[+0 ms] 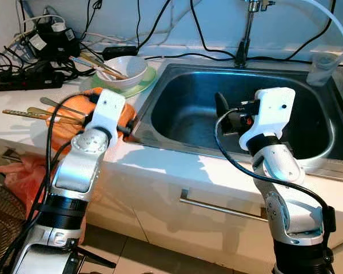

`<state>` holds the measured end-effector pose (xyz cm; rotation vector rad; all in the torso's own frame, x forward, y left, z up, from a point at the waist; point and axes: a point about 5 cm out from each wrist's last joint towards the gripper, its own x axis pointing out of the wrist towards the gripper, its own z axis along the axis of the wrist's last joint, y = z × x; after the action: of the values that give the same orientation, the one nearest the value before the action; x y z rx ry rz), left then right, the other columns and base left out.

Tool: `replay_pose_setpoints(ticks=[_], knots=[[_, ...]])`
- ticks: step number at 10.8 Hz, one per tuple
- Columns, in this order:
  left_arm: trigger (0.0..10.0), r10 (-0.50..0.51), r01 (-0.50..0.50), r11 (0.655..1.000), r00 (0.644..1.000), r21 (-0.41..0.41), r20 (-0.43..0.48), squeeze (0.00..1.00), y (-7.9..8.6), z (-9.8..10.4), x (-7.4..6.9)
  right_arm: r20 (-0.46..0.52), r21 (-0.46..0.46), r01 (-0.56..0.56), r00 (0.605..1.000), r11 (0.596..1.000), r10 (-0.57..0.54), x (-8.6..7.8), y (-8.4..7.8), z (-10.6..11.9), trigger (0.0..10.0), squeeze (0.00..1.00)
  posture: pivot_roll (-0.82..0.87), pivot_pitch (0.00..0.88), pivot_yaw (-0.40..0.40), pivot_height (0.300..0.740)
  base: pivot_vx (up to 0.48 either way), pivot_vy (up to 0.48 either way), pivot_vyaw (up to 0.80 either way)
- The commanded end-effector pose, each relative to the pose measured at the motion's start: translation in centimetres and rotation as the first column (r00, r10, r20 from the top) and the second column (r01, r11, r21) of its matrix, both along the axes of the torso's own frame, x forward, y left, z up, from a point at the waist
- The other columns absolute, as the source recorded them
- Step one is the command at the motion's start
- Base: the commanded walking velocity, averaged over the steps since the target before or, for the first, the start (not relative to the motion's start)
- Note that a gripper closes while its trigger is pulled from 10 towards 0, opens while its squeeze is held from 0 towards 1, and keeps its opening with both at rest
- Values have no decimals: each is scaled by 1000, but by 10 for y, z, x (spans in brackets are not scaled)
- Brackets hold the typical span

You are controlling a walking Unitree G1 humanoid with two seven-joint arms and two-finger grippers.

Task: Kitchen organization

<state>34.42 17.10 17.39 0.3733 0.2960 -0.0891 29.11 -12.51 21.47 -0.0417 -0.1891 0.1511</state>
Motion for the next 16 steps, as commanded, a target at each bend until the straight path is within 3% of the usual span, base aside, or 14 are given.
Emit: replay_pose_setpoints(ticks=[1, 2, 5, 10, 14, 16], knots=[[10000, 29, -29, 1000, 1000, 1, -8, 0, 5, 2, 2, -3, -2, -21, 1000, 1000, 21, -1, 5, 1, 10000, 271, 3, 0, 101, 740, 0, 0, 0], [10000, 48, -48, 999, 999, -8, -24, 0, 8, 0, 3, -3, -2, -22, 1000, 1000, 22, -1, 5, 1, 10000, 0, 2, 0, 103, 740, 0, 0, 0], [10000, 128, -131, 990, 990, -43, -59, 0, 15, -7, 10, -4, -3, -16, 1000, 1000, 16, -1, 5, 1, 10000, 0, -2, 0, 109, 740, 0, 0, 0], [10000, 206, -211, 973, 977, -98, -60, 0, 11, -3, 21, 3, -11, -4, 1000, 1000, 4, -1, 3, 1, 10000, 0, -9, 0, 113, 740, 0, 0, 0], [10000, 184, -191, 971, 981, -144, -63, 0, -13, 1, 23, 11, -16, 2, 1000, 1000, -2, 0, 4, 2, 10000, 0, -7, 0, 117, 740, 0, 0, 0], [10000, 224, -229, 963, 973, -142, -52, 0, -18, -1, 30, 16, -19, 3, 1000, 1000, -3, 1, 4, 2, 10000, 0, -9, 0, 117, 740, 0, 0, 0]])
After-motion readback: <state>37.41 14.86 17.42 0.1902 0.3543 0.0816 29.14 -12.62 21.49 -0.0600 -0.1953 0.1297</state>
